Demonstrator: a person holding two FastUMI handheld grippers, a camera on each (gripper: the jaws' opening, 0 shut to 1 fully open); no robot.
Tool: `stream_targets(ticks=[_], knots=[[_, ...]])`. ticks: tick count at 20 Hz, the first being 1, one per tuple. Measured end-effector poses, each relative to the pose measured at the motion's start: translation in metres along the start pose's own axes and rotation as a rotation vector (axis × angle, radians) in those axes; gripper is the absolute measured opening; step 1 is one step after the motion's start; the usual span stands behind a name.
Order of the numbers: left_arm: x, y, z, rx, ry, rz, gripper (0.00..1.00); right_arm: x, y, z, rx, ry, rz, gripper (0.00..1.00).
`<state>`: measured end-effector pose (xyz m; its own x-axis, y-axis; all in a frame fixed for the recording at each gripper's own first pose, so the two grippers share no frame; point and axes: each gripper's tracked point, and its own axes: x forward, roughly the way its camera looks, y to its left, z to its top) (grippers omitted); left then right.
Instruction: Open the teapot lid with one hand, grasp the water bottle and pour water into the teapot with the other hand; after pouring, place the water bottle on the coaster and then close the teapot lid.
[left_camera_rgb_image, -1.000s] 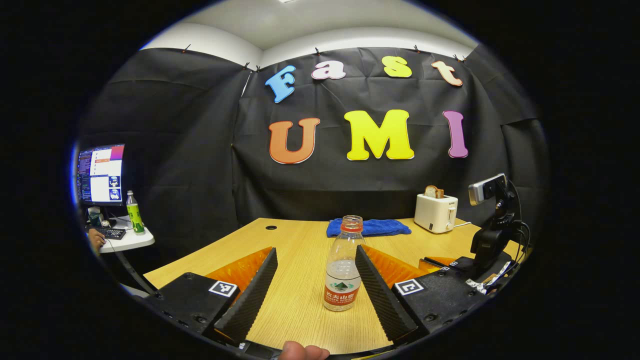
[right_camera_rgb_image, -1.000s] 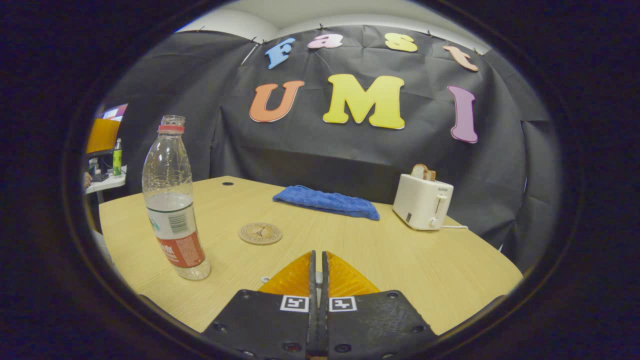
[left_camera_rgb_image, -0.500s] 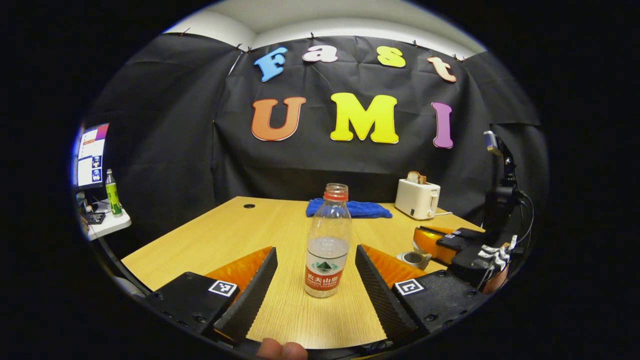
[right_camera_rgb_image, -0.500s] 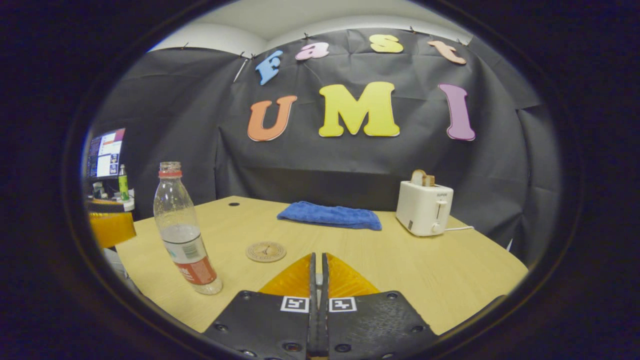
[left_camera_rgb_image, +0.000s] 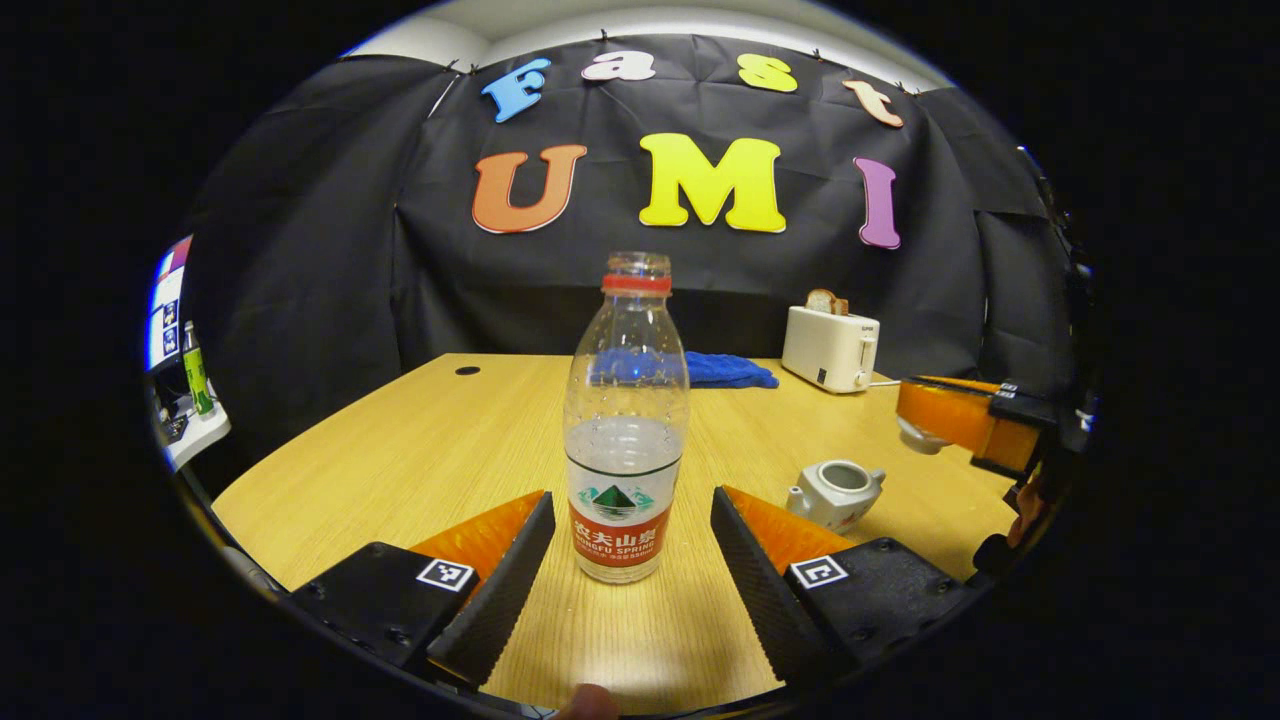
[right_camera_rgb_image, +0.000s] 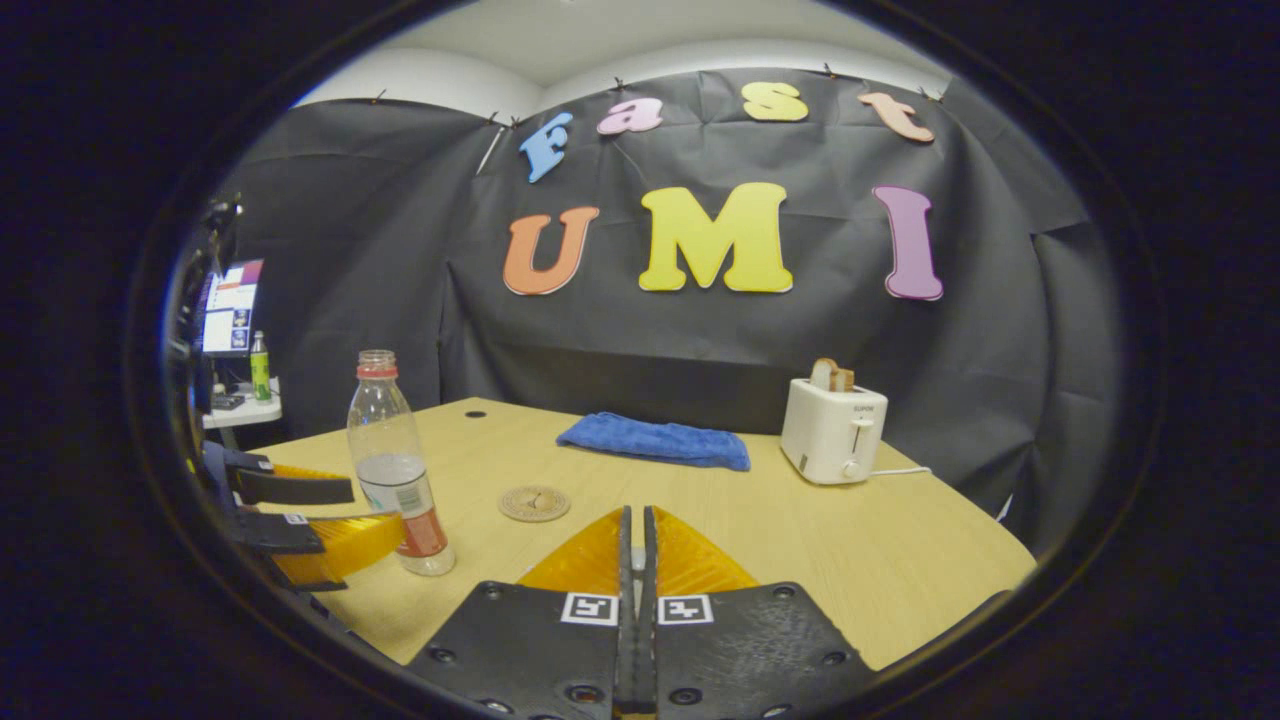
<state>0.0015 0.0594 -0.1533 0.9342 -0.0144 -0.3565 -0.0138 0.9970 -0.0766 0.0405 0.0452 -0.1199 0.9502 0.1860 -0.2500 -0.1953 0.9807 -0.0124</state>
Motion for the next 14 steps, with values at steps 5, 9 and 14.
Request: stream_targets(ticks=[5,9,14], knots=[[0.017,0.007,-0.004,-0.052,0.011,0.027,0.99,-0.005,-0.016,0.002,0.001,-0.01,-0.028,0.02],[0.026,0.01,-0.008,-0.071,0.027,0.031,0.99,-0.008,-0.019,-0.001,0.008,0.002,-0.022,0.0],[0.025,0.009,-0.007,-0.045,0.035,0.033,0.83,-0.012,-0.022,-0.002,0.019,0.003,-0.011,0.0]])
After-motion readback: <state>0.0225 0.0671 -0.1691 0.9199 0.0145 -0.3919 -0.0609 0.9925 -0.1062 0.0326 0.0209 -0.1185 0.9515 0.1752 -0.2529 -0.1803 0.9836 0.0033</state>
